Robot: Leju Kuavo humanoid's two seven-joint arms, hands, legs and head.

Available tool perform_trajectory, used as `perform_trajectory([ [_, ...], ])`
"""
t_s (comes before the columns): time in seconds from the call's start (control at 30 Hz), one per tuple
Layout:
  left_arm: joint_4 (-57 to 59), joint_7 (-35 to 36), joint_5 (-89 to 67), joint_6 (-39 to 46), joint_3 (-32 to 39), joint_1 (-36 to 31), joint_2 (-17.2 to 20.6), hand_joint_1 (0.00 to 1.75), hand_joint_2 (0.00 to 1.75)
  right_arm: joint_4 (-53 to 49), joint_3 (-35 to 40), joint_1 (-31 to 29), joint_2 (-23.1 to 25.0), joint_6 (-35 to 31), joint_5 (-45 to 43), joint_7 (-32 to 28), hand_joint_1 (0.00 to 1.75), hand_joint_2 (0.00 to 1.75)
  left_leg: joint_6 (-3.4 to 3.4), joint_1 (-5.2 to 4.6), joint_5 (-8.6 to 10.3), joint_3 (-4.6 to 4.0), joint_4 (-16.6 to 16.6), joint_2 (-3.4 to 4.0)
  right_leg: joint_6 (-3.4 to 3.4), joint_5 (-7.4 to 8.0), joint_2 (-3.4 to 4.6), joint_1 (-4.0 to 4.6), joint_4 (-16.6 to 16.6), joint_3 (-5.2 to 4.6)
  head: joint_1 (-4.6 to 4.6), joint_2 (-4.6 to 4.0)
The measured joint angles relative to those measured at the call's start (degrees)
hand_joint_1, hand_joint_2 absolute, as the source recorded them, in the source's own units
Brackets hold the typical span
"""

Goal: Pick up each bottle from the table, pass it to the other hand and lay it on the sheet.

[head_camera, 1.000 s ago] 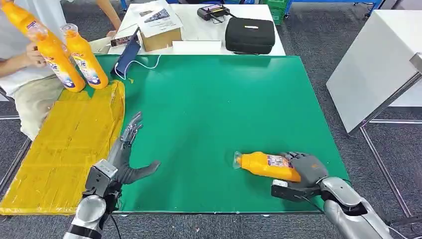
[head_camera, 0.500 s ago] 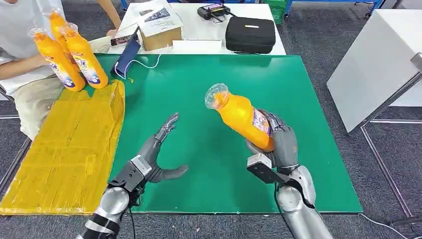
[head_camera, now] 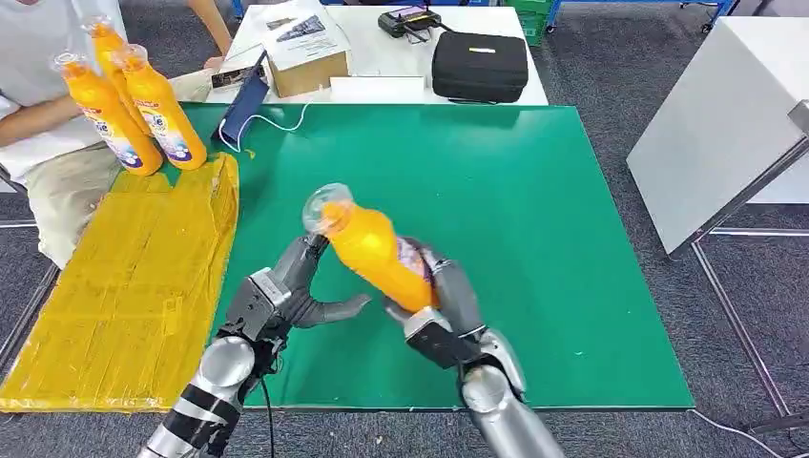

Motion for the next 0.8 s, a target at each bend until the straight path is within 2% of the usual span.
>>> perform_trajectory([
  [0.2, 1.18, 0.17, 4.52, -1.40, 1.20, -0.67, 0.09, 0.00, 1.75, 8.48, 5.11, -1.98, 3.54, 1.51, -2.82, -1.20, 1.75, 1.75, 0.00, -0.04, 0.00, -0.05, 0.00, 0.02, -0.01, 0.00, 0.01, -0.07, 0.00, -0.05, 0.00, 0.00],
  [0.4, 2.34, 0.20, 6.53, -2.95, 2.56, -0.81, 0.24, 0.00, 1.75, 12.49, 6.88, -3.75, 4.72, 0.96, -3.69, -1.38, 1.75, 1.75, 0.01, -0.08, 0.01, -0.07, 0.00, -0.03, 0.01, 0.01, -0.01, -0.10, -0.01, -0.05, 0.02, 0.00],
  [0.43, 2.49, 0.20, 6.66, -3.04, 2.62, -0.84, 0.24, 1.75, 1.75, 12.80, 7.06, -3.92, 4.76, 0.81, -3.71, -1.38, 1.75, 1.75, 0.01, -0.08, 0.01, -0.07, 0.01, -0.03, 0.01, 0.01, -0.01, -0.10, -0.01, -0.05, 0.02, 0.00],
  [0.8, 5.68, -0.46, 5.22, -2.67, 1.86, -2.37, -0.22, 1.75, 1.75, 14.09, 7.49, -4.46, 4.85, -1.49, -4.61, -1.59, 1.75, 1.75, 0.00, -0.07, 0.01, -0.07, 0.01, -0.01, 0.01, 0.01, 0.00, -0.09, 0.00, -0.08, 0.02, 0.00],
])
